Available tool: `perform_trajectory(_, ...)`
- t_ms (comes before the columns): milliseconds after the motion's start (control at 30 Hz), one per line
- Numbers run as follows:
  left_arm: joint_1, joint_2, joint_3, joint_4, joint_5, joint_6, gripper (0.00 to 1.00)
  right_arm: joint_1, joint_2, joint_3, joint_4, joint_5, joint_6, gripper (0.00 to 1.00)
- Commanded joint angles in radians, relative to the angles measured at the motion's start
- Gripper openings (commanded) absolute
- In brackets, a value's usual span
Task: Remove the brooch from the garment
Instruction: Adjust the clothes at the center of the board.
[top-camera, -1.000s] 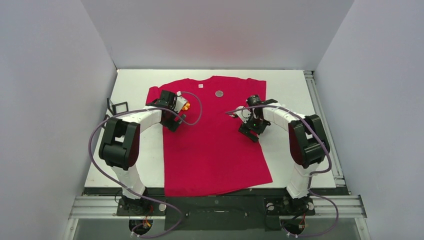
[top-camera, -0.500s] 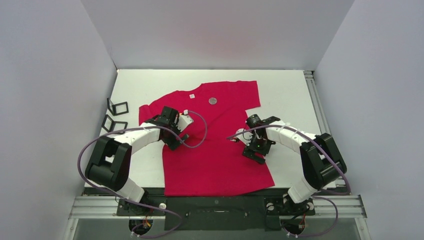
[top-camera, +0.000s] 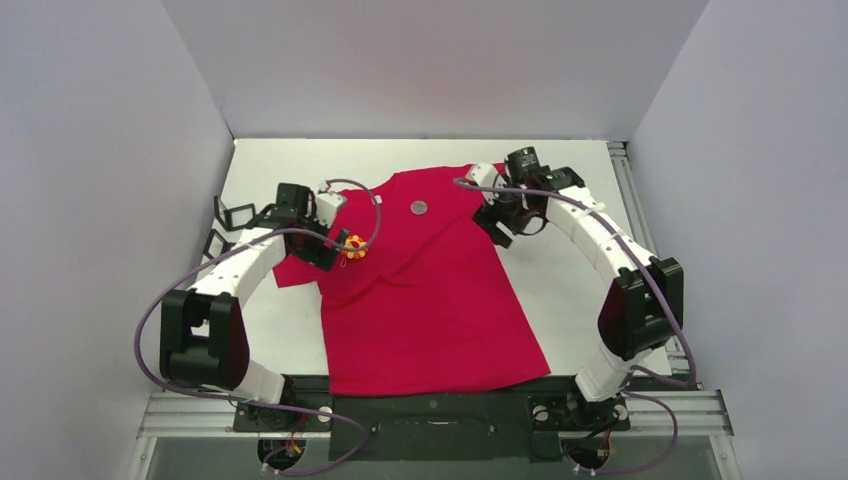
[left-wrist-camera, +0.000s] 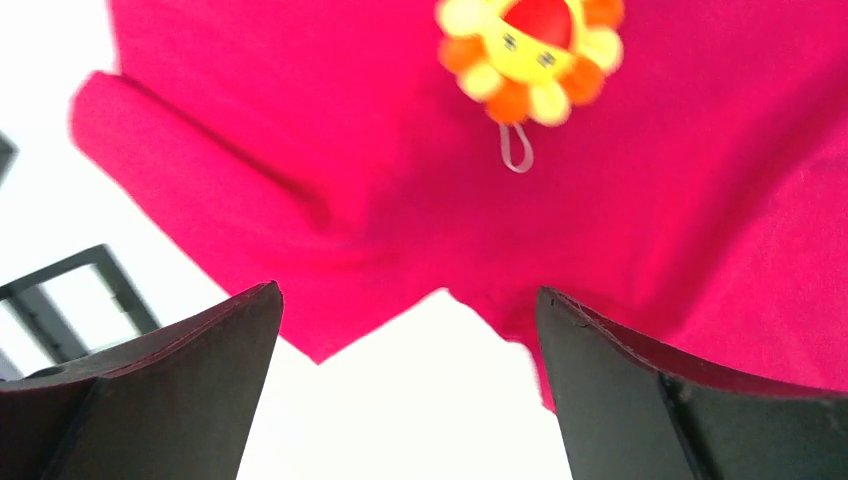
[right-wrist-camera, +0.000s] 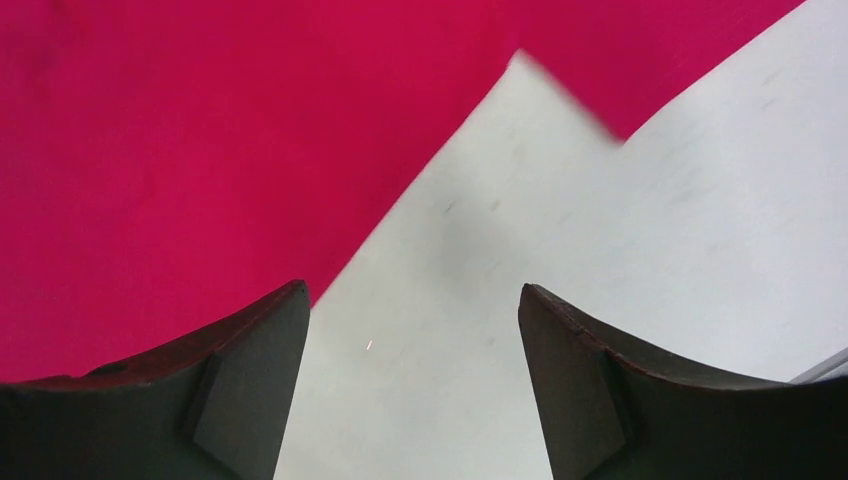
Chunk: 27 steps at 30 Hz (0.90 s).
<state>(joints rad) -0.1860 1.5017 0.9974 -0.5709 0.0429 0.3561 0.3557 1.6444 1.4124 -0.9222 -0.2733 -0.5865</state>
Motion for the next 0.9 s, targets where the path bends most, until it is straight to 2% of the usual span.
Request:
perform_trajectory(0,0.062,-0.039,0.096,0.021,0.017,-0.074,0.96,0.054,0.137,0.171,0.168,0.026,0.108,0.72)
perform_trajectory(200,0.115,-0.039,0.124,-0.004,0.024,-0.125,0.96,0.078,0.335,0.336,0.282,0.131,0.172,0.71)
perform_trajectory(400,0.124,-0.085,0.06,0.031,0.032,-0.131,0.96,0.095,0.454,0.398,0.303,0.196,0.107,0.69)
perform_trajectory(600,0.136,-0.106,0.02,0.045,0.037,-0.131,0.96,0.136,0.476,0.266,0.295,0.317,-0.005,0.67)
perform_trajectory(867,0.147,-0.124,0.012,0.054,0.051,-0.125,0.96,0.138,0.411,0.054,0.262,0.378,-0.079,0.67)
